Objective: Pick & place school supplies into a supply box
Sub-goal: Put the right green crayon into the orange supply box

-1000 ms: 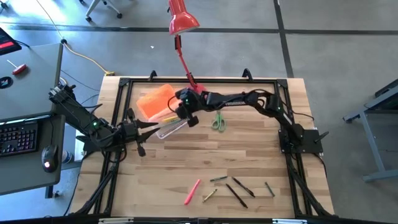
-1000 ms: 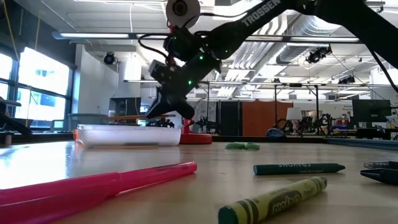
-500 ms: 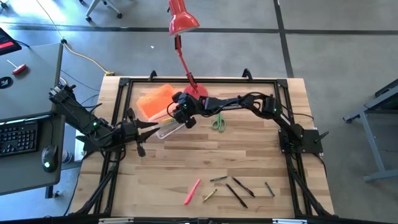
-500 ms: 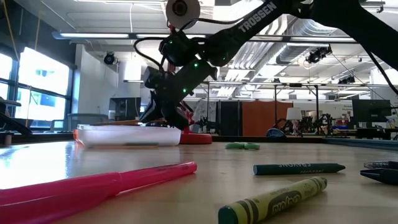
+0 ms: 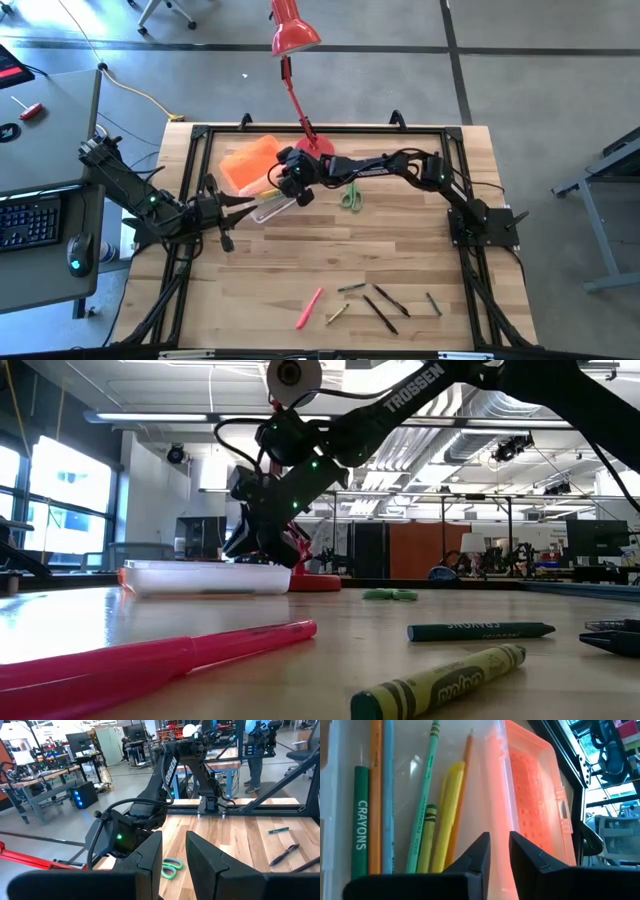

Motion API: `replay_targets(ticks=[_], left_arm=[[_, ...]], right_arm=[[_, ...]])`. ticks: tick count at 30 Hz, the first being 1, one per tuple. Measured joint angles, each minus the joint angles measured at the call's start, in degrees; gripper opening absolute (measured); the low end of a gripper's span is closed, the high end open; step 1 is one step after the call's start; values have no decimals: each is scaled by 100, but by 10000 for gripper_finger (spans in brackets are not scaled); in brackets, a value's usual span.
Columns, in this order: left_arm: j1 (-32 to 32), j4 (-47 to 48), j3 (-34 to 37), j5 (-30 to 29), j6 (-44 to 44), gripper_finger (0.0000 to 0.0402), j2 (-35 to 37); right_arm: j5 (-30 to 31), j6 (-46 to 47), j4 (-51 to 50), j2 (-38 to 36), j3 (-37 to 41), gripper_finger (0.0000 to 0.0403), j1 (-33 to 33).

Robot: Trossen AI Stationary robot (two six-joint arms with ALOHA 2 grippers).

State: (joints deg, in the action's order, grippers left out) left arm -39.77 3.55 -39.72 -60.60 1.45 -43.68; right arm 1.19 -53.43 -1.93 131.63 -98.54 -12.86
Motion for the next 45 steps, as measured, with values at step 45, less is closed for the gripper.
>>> replay_targets(ticks=[45], left_arm=[[0, -568, 4, 144, 158, 117, -2]], right_arm=[[1893, 12370, -8805, -2050, 4, 61, 6212]])
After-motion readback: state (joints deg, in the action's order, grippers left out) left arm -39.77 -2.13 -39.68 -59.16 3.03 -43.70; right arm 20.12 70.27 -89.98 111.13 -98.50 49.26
